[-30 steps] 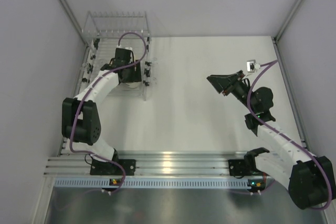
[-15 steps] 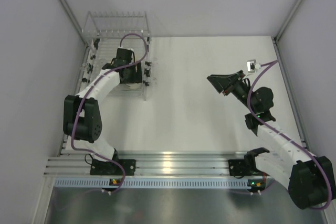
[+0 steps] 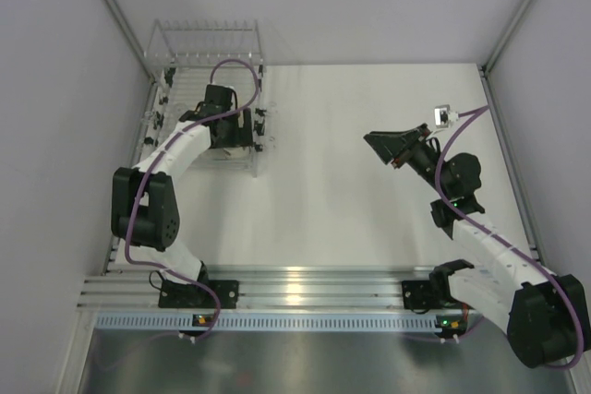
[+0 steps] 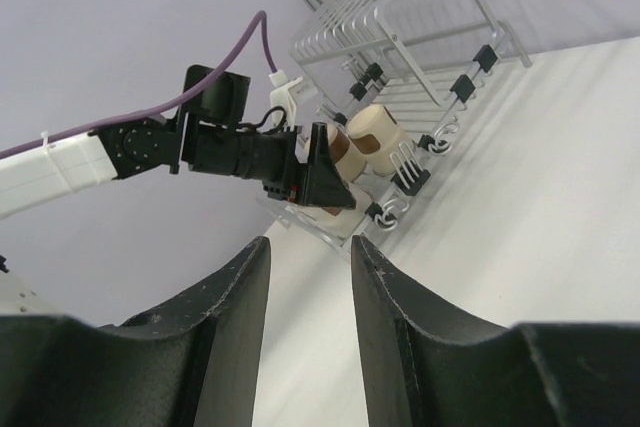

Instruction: Load the cups into the dish rack

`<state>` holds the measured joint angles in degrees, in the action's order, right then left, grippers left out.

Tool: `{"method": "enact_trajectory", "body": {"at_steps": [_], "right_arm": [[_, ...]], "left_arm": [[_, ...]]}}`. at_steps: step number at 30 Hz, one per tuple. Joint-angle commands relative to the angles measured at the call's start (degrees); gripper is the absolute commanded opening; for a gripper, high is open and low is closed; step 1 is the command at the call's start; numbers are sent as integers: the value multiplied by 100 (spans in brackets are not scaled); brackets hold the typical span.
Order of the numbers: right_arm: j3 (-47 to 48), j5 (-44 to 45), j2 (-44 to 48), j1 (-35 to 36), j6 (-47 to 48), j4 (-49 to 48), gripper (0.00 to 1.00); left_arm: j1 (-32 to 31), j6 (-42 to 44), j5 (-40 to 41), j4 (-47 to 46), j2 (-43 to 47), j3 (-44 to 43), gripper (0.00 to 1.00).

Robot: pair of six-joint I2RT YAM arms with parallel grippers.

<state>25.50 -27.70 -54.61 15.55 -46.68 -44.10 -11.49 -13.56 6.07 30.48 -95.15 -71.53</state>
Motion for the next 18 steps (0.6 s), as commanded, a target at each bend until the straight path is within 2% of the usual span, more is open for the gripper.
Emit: {"method": "enact_trajectory", "body": {"at_steps": [1, 3, 18], "right_arm": [[-1, -68, 29, -105, 9, -301, 39], [-1, -69, 29, -96, 9, -301, 39], [-1, -60, 29, -114, 27, -284, 40]], "left_arm": [[-29, -15, 132, -7, 32, -248, 96], [-38, -15, 175, -7, 50, -239, 98], [-91, 3, 501, -25, 585, -432, 98]]}}
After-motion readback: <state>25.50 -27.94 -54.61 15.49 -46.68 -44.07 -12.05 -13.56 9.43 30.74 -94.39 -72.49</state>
